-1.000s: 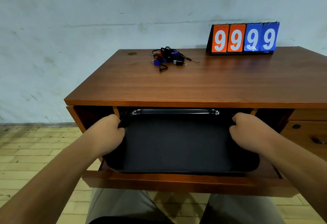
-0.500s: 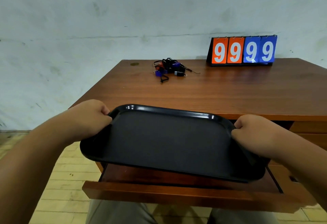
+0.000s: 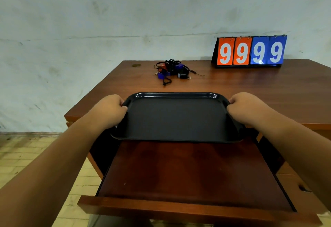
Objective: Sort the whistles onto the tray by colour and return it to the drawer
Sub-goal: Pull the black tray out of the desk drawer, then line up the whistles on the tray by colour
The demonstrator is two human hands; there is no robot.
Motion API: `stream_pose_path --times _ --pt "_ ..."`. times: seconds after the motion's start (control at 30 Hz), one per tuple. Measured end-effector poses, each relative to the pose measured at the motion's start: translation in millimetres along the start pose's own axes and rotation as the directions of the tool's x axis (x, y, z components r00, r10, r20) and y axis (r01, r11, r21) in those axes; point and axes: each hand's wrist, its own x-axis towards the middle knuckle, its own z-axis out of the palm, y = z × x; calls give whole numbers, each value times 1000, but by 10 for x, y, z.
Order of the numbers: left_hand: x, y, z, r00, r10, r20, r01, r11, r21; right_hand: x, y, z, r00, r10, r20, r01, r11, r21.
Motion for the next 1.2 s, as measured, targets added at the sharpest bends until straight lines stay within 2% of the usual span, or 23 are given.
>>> stream_pose_path --times 0.13,0.3,0.57,0.87,1.2 --pt "240 33 124 999 20 -50 -18 999 48 253 -47 47 1000 16 -4 -16 1000 21" --pt "530 69 174 996 6 -92 -8 1000 -25 538 -118 51 1000 7 -9 -6 998 58" --pt "839 126 191 997 -23 -70 20 999 -47 844 -194 76 1000 0 -17 2 992 125" --pt "912 32 253 996 -81 -36 73 979 -190 896 -105 172 998 14 -68 1 978 208" --pt "955 -17 270 991 -115 -69 89 950 -298 962 -94 141 999 42 -27 -33 962 273"
